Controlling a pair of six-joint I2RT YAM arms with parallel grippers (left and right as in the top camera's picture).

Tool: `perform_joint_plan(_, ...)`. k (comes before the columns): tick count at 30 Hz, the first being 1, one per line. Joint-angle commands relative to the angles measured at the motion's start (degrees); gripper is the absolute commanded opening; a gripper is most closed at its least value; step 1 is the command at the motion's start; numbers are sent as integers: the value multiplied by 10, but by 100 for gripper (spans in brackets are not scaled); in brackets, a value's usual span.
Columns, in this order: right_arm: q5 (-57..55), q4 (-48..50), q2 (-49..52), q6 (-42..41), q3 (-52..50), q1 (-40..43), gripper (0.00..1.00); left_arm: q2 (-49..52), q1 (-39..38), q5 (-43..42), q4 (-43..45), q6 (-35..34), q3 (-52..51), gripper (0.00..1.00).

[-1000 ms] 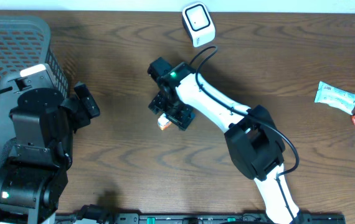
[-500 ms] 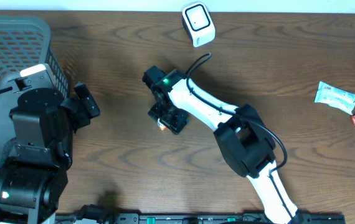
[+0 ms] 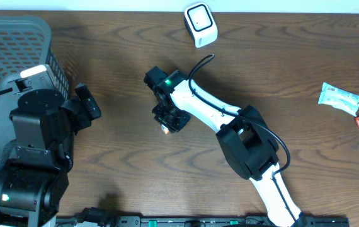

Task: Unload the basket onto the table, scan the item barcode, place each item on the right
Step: 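Turn the orange Kleenex pack and raise it toward the scanner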

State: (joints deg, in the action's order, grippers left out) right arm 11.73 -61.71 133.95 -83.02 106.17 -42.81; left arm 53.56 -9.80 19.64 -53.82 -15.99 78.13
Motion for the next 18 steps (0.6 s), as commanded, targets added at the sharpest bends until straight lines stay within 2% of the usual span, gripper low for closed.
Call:
perform_joint_plan(1,-7,-4,14,22,2,7,30,-1,3,6,-2,9,4,98)
perform_joint_plan(6,-6,-7,14,85,8,16,22,-1,3,6,-2,9,4,98)
perform_joint_plan(10,13,-16,14,180,26,24,17,-1,3,6,-2,9,4,98)
perform_joint_plan(18,13,-130,14,319,98,43,17,-1,3,6,-2,9,4,98)
